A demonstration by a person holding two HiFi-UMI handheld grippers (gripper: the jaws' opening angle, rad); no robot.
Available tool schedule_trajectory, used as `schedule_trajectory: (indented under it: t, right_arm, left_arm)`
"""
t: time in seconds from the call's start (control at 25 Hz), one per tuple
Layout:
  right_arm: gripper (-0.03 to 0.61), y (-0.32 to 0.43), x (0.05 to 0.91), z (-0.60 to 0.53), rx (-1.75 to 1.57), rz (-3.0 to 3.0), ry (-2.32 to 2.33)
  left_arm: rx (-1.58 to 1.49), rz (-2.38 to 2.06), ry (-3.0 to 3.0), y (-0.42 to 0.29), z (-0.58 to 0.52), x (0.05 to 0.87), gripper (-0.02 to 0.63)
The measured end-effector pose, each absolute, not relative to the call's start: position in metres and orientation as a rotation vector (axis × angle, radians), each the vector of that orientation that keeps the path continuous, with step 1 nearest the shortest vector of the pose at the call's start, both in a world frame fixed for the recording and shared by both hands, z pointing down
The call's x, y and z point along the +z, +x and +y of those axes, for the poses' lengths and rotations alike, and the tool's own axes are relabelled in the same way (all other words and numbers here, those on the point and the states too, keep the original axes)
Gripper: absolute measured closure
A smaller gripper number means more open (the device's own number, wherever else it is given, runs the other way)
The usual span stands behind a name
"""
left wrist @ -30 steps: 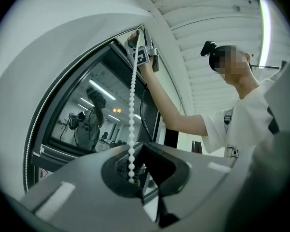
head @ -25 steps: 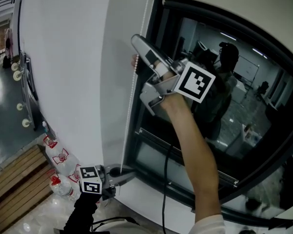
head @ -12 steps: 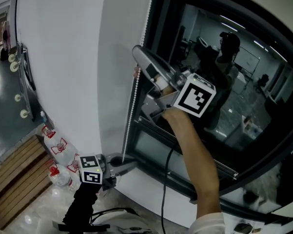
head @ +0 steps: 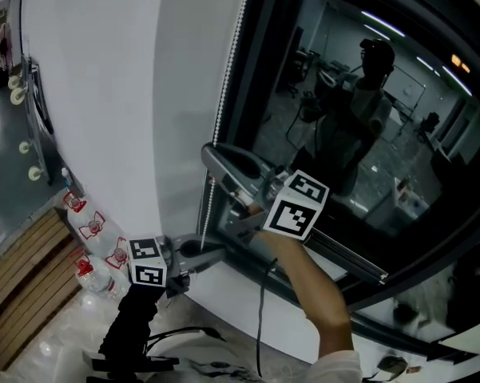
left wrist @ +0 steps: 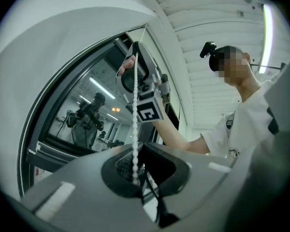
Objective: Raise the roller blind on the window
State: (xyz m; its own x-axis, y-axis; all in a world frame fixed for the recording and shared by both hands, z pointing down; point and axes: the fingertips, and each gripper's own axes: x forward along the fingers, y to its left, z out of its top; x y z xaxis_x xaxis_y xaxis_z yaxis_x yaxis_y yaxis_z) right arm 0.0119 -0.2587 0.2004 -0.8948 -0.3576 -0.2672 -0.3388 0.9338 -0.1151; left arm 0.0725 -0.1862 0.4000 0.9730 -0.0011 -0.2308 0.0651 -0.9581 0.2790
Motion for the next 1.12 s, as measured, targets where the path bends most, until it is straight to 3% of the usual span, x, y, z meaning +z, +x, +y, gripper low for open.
schedule_trajectory:
  t: [0.52, 0.6, 0.72, 0.84, 1.12]
  right_arm:
    - [0.563, 0.014, 0.248, -0.248, -0.241, 2.830, -0.464]
    - [0.532, 0.011, 0.242, -0.250, -0.209, 2.849, -0.450]
    - [0.417, 0.009, 0.215, -0.260, -0.141, 2.841, -0.439]
    - [0.393, 0.012, 0.167, -0.275, -0.089, 2.797, -0.427]
    - [0.406, 0.013, 0.066, -0.297, 0.040, 2.725, -0.419]
  left_arm:
    - [-0.342, 0.055, 2.831, 0.075, -0.193, 0.398, 0.615]
    - [-0.340, 0.062, 2.831, 0.076, -0.192, 0.399, 0.615]
    - [-0.335, 0.075, 2.827, 0.079, -0.191, 0.401, 0.615]
    - [-0.331, 0.079, 2.820, 0.082, -0.189, 0.404, 0.615]
    - [-0.325, 0.059, 2.809, 0.079, -0.186, 0.411, 0.615]
